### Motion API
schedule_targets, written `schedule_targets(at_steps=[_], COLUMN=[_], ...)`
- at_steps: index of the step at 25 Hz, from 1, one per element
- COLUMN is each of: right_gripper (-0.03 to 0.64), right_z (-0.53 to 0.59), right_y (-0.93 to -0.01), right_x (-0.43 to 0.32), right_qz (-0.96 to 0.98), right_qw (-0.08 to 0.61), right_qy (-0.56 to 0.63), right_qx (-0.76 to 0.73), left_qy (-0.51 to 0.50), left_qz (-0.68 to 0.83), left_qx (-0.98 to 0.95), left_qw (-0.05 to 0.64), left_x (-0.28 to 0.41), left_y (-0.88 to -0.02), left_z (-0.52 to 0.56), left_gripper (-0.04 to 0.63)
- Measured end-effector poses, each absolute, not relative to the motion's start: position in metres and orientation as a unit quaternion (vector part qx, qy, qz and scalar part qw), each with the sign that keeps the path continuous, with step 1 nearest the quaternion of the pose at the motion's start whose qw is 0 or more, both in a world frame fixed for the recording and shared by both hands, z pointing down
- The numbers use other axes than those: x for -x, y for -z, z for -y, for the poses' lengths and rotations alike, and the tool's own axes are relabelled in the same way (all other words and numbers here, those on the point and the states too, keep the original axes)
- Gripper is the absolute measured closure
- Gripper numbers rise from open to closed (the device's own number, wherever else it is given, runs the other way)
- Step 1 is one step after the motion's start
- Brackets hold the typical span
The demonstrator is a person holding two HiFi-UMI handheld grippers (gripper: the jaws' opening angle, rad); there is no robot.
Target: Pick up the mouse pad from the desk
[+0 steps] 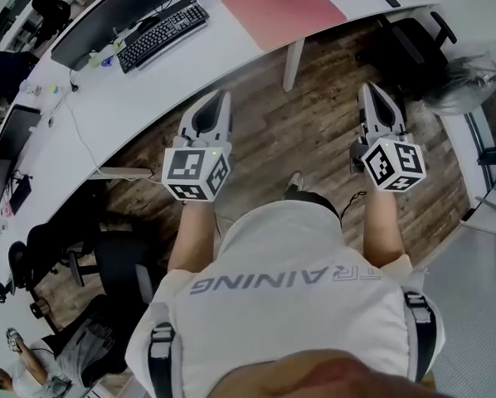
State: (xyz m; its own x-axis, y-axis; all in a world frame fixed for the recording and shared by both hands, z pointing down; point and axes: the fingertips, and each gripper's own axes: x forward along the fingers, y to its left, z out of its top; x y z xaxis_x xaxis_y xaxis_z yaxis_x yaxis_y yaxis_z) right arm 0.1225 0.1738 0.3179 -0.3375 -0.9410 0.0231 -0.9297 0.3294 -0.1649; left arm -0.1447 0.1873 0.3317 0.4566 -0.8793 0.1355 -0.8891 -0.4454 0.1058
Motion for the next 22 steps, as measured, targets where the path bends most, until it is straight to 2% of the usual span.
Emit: schedule_targets(at_steps=[14, 22], right_gripper=[0.592, 0.592], right_z=[-0.058, -0.029], right_y=[-0.333, -0.346], right_x=[-0.231, -0.258], right_qz=[-0.819, -0.824], right_qw=[0.030, 0.017], right_qy=[0.088, 0.093], right_qx=[0.566, 0.559], left_qy=[-0.036, -0.042], left_qz=[0.540, 0.540], left_qx=[-0.836, -0.835], left_qw=[0.089, 0.097], left_x=[0.052, 0.026], left_y=[-0.345, -0.351], left_z=[-0.068, -0.031], left_gripper=[0.555, 0.555])
